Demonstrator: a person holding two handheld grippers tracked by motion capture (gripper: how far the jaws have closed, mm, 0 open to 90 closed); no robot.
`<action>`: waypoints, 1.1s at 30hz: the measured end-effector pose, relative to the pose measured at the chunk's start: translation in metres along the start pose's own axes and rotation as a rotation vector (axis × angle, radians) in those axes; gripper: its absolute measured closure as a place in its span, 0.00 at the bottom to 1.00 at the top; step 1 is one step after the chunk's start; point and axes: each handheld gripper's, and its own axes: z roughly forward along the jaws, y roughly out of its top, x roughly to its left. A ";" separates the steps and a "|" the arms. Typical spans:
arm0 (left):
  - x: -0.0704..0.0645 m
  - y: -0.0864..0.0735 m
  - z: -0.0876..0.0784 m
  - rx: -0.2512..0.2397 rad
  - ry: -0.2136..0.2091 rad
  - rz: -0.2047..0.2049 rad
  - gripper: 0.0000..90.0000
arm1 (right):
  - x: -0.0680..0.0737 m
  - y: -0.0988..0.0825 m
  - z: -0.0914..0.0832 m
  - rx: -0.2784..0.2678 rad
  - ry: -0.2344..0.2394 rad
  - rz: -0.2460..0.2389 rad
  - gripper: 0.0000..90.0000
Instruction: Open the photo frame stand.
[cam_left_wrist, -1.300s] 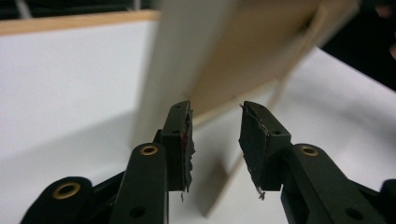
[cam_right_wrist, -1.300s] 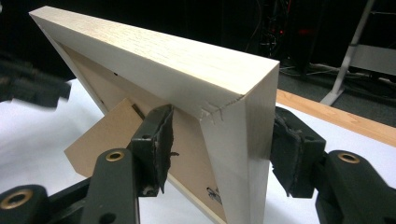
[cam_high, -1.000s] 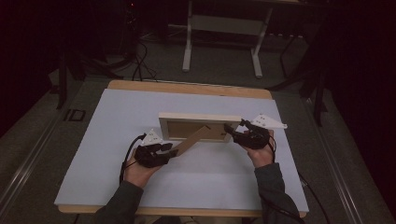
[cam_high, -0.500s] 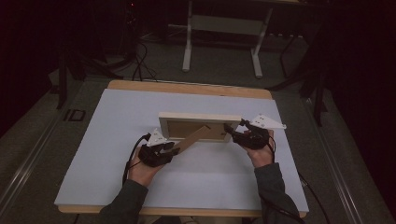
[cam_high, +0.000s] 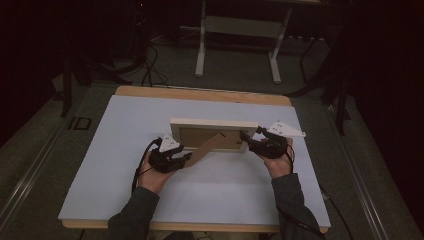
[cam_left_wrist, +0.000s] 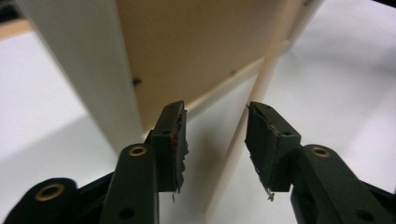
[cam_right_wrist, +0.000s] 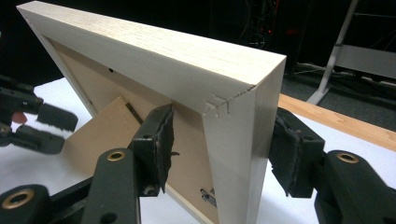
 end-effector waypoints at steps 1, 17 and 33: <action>0.001 0.000 0.000 -0.001 -0.022 -0.006 0.64 | 0.000 0.000 0.000 0.000 0.000 0.000 0.49; -0.022 0.008 0.003 0.060 -0.222 0.020 0.92 | 0.004 -0.001 -0.001 0.005 -0.022 -0.012 0.49; -0.028 0.001 0.005 0.077 -0.253 0.042 0.88 | 0.010 -0.007 -0.009 -0.008 -0.013 -0.036 0.49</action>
